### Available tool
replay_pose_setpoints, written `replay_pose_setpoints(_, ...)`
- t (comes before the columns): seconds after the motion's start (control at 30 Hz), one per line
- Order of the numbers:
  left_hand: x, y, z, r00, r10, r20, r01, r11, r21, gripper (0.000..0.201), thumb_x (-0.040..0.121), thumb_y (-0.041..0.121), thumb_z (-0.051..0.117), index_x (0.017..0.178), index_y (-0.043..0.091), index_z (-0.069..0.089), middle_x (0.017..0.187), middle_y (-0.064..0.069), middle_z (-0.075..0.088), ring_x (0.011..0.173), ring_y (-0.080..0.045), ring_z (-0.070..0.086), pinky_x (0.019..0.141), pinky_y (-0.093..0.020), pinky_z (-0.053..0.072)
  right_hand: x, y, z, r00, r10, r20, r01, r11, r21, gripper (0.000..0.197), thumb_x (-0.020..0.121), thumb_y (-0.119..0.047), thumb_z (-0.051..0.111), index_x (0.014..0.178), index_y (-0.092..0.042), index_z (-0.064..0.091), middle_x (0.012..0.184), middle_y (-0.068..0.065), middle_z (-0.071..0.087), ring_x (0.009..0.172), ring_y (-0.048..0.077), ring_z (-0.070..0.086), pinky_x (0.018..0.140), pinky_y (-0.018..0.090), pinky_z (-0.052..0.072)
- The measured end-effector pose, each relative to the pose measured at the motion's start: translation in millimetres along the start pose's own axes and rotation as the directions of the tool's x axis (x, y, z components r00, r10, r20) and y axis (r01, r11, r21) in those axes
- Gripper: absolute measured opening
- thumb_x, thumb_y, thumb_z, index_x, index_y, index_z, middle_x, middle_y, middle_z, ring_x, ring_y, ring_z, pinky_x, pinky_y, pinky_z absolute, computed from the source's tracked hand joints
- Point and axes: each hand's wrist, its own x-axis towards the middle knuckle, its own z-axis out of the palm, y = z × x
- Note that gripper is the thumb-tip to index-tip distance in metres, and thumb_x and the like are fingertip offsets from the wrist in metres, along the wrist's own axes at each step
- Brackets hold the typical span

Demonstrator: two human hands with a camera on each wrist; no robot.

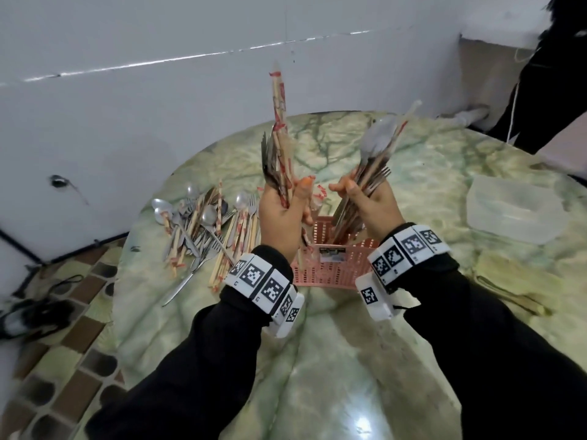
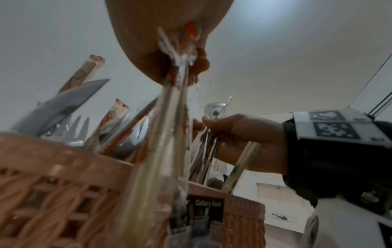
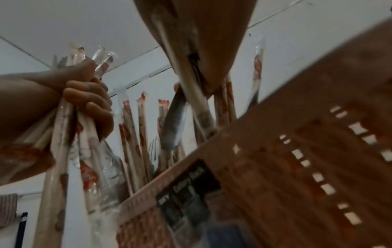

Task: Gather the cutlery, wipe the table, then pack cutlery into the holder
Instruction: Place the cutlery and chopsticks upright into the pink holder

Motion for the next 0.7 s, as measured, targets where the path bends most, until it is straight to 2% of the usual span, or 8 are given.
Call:
replay_pose_setpoints(0.07, 0.8, -2.0, -0.3, 1.0, -0.004, -0.002, 0.004, 1.0, 0.016, 0.011, 0.091, 0.016, 0.054, 0.081, 0.017, 0.051, 0.05, 0.007, 0.052, 0.039, -0.004, 0.044, 0.042, -0.02, 0.042, -1.2, 3.4, 0.3, 0.999, -0.035, 0.007, 0.035, 0.998, -0.053, 0.003, 0.091, -0.01, 0.053, 0.091, -0.012, 0.054, 0.074, -0.017, 0.07, 0.084, -0.001, 0.066, 0.085, 0.019, 0.05)
replay_pose_setpoints(0.2, 2.4, -4.1, -0.5, 1.0, -0.002, -0.009, 0.002, 0.999, 0.032, 0.013, 0.092, 0.015, 0.053, 0.08, 0.02, 0.05, 0.043, 0.007, 0.05, 0.037, -0.004, 0.044, 0.042, -0.022, 0.042, -2.7, 6.1, 3.4, 0.999, -0.041, 0.001, 0.041, 0.99, -0.134, 0.025, 0.087, 0.008, 0.055, 0.112, 0.01, 0.054, 0.08, -0.022, 0.069, 0.084, -0.011, 0.063, 0.083, 0.011, 0.048)
replay_pose_setpoints(0.27, 4.0, -4.9, -1.4, 1.0, -0.004, -0.012, 0.005, 0.999, 0.035, 0.012, 0.092, 0.014, 0.053, 0.081, 0.02, 0.05, 0.043, 0.007, 0.05, 0.037, -0.004, 0.044, 0.041, -0.021, 0.042, -1.8, 4.7, 2.8, 1.0, -0.018, 0.016, 0.021, 0.982, -0.188, 0.034, 0.083, 0.011, 0.059, 0.116, 0.01, 0.052, 0.09, -0.019, 0.069, 0.087, -0.006, 0.064, 0.087, 0.017, 0.05)
replay_pose_setpoints(0.37, 5.2, -6.5, -2.5, 1.0, -0.006, -0.009, 0.007, 0.999, 0.042, 0.01, 0.092, 0.016, 0.053, 0.083, 0.018, 0.05, 0.044, 0.007, 0.05, 0.038, -0.004, 0.045, 0.042, -0.021, 0.043, -1.4, 1.0, 1.3, 1.0, 0.007, 0.03, 0.001, 0.962, -0.274, 0.041, 0.076, 0.012, 0.065, 0.114, 0.007, 0.052, 0.101, 0.006, 0.063, 0.093, 0.017, 0.062, 0.091, 0.032, 0.049)
replay_pose_setpoints(0.47, 4.7, -6.5, -2.3, 1.0, 0.002, -0.005, -0.001, 0.999, 0.037, 0.013, 0.092, 0.015, 0.053, 0.08, 0.02, 0.05, 0.045, 0.007, 0.05, 0.038, -0.005, 0.045, 0.042, -0.023, 0.043, -1.8, -1.7, -1.0, 0.997, 0.019, 0.074, 0.006, 0.947, -0.322, 0.046, 0.073, 0.013, 0.067, 0.114, 0.001, 0.05, 0.096, -0.002, 0.062, 0.086, 0.007, 0.062, 0.081, 0.021, 0.05)
replay_pose_setpoints(0.53, 4.2, -5.9, -1.6, 1.0, 0.0, -0.004, 0.0, 1.0, 0.02, 0.015, 0.092, 0.014, 0.053, 0.079, 0.021, 0.05, 0.045, 0.008, 0.05, 0.039, -0.005, 0.044, 0.042, -0.023, 0.042, -0.6, -2.6, -2.7, 0.995, 0.035, 0.096, -0.002, 0.944, -0.331, 0.044, 0.072, 0.014, 0.067, 0.112, 0.008, 0.049, 0.093, -0.006, 0.061, 0.079, -0.005, 0.061, 0.077, 0.014, 0.05)
replay_pose_setpoints(0.6, 4.1, -5.8, -0.9, 1.0, -0.001, -0.005, 0.001, 1.0, 0.008, 0.015, 0.092, 0.014, 0.053, 0.08, 0.021, 0.05, 0.044, 0.008, 0.049, 0.038, -0.004, 0.044, 0.042, -0.021, 0.042, 0.2, -4.3, -3.8, 0.993, 0.046, 0.109, -0.006, 0.94, -0.341, 0.048, 0.072, 0.012, 0.069, 0.116, 0.011, 0.049, 0.099, -0.001, 0.062, 0.081, -0.009, 0.06, 0.079, 0.008, 0.048)
replay_pose_setpoints(0.7, 4.1, -6.2, -0.7, 1.0, 0.005, -0.005, -0.005, 1.0, 0.024, 0.015, 0.092, 0.014, 0.053, 0.08, 0.022, 0.049, 0.044, 0.008, 0.05, 0.038, -0.004, 0.044, 0.042, -0.021, 0.042, -2.2, -11.7, -3.0, 0.99, 0.062, 0.131, -0.016, 0.945, -0.327, 0.055, 0.072, 0.009, 0.072, 0.121, 0.005, 0.047, 0.115, 0.012, 0.061, 0.095, 0.006, 0.062, 0.086, 0.015, 0.05)
